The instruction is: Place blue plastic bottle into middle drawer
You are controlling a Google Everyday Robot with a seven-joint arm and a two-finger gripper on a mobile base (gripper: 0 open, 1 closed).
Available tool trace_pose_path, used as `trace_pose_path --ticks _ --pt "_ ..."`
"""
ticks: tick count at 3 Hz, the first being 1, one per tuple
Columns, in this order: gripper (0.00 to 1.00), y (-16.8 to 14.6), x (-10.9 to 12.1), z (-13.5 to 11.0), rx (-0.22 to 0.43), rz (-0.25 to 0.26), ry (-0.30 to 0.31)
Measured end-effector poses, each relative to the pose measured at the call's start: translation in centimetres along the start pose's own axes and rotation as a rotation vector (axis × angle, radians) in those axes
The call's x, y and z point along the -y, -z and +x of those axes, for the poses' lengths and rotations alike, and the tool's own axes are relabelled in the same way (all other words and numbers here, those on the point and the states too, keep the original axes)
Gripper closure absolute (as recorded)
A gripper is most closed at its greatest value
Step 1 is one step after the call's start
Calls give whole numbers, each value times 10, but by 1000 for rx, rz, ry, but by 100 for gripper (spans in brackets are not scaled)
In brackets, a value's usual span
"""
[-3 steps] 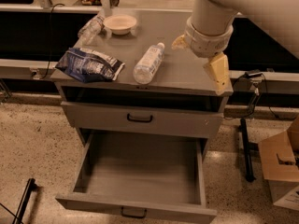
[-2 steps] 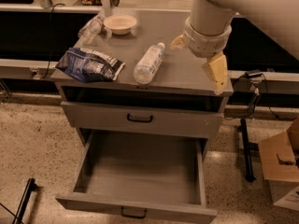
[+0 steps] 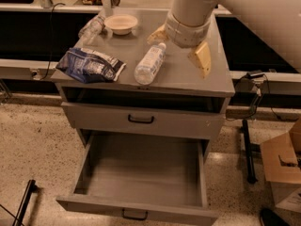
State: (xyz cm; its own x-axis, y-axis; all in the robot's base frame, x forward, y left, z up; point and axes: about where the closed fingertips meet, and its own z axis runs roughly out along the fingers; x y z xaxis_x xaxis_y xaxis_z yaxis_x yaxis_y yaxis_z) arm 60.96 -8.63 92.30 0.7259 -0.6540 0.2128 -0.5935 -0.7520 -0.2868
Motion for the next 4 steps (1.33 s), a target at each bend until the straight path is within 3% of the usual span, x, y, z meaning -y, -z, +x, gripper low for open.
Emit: trace_pose_path --ticks 1,2,3,4 --pt "0 -18 36 1 -6 -25 147" --pt "0 -48 60 12 23 -59 255" --pt "0 -72 76 15 53 -61 345" --pt "0 -92 88 15 57 -56 380"
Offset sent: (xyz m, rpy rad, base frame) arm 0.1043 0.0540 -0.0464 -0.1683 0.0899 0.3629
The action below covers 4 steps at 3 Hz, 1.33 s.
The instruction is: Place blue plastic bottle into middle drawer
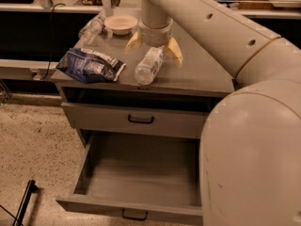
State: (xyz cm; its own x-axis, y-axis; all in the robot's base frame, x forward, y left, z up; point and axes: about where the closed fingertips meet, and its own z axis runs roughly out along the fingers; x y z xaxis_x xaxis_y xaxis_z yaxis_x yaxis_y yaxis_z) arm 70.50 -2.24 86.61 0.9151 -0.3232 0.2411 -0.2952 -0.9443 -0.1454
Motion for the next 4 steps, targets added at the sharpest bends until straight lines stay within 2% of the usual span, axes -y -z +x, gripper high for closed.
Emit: trace_pose_path --ticks 1,3,4 --pt "18 -17 5 6 -25 -30 -6" --pt "64 -20 3 6 -91 -62 -43" --pt "89 7 1 0 -105 -6 -54"
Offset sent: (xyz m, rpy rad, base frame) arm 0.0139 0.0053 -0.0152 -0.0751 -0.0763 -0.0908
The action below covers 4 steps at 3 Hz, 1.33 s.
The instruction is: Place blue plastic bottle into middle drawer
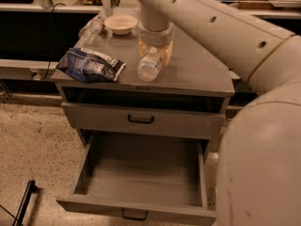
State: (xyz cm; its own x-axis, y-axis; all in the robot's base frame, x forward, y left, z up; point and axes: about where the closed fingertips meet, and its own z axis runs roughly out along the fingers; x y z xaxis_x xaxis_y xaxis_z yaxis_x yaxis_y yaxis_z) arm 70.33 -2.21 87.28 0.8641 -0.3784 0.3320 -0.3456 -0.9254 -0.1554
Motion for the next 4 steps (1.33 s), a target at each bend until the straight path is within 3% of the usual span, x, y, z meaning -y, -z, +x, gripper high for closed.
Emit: trace_pose_path --ticks 1,2,3,4 --pt "100 51 -15 -7 12 86 -53" --pt "100 92 -37 -30 42 193 -49" --pt "100 86 -64 -70 128 320 7" --pt "100 75 -124 -91 170 355 -12"
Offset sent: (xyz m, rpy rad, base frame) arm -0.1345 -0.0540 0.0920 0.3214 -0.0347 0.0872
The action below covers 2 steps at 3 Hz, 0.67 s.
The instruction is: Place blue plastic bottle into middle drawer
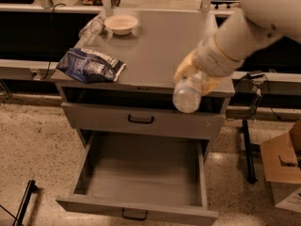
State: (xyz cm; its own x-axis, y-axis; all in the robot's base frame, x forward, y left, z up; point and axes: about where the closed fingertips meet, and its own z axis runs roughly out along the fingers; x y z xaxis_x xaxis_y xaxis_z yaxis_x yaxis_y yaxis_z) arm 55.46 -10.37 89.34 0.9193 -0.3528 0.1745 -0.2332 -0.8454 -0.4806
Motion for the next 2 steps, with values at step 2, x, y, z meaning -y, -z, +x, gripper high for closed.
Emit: trace_pose_path --ticks 2 --pt "100 14 -67 -7 23 -5 -15"
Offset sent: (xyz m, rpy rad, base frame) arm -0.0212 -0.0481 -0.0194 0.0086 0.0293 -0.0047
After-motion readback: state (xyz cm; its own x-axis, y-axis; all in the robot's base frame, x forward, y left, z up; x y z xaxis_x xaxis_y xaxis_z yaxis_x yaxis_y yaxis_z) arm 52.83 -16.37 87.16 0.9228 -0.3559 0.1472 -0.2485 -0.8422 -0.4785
